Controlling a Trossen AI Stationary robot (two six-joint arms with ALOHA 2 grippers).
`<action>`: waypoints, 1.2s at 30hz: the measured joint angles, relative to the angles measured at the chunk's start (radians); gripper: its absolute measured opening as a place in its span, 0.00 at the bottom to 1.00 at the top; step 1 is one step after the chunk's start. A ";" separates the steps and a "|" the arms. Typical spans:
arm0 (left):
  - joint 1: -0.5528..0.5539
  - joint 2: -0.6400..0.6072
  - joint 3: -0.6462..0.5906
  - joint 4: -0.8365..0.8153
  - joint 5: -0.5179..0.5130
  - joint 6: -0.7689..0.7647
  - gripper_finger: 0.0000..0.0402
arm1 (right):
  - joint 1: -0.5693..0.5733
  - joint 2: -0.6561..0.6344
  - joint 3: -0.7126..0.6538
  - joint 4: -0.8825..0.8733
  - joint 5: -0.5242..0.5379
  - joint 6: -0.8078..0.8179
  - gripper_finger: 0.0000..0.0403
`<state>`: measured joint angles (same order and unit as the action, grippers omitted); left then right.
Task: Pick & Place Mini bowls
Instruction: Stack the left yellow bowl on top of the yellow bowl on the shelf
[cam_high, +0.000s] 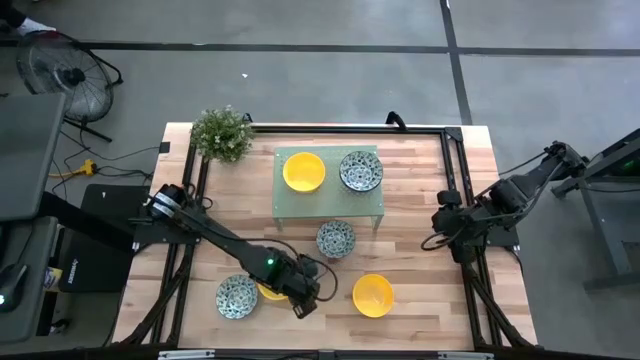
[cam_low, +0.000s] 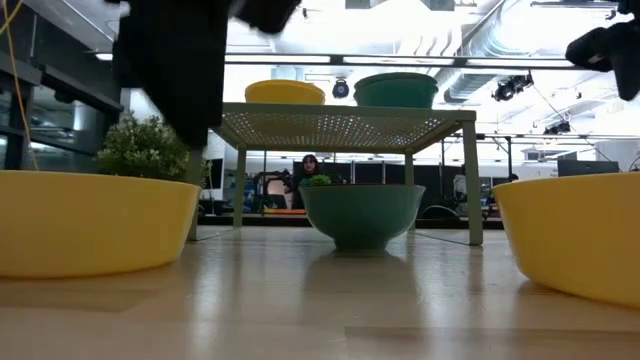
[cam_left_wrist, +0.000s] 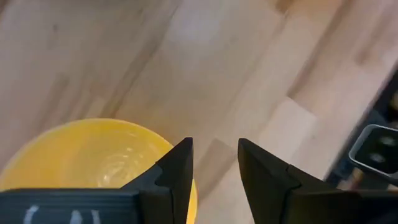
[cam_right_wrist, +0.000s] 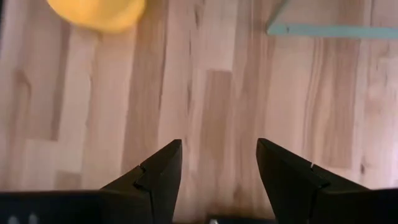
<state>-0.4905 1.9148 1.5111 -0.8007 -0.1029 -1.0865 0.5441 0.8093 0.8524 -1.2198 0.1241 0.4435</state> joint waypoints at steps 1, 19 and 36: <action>-0.004 0.006 -0.002 -0.012 -0.004 -0.019 0.31 | 0.005 0.000 0.000 -0.018 0.002 -0.001 0.48; -0.015 0.050 -0.003 -0.070 0.066 -0.150 0.31 | 0.207 -0.026 0.000 -0.070 0.062 0.113 0.48; -0.013 0.115 -0.001 -0.061 0.108 -0.122 0.31 | 0.390 -0.026 0.000 -0.115 0.099 0.332 0.48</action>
<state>-0.5034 2.0295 1.5099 -0.8620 0.0055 -1.2082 0.9344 0.7830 0.8520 -1.3346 0.2230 0.7759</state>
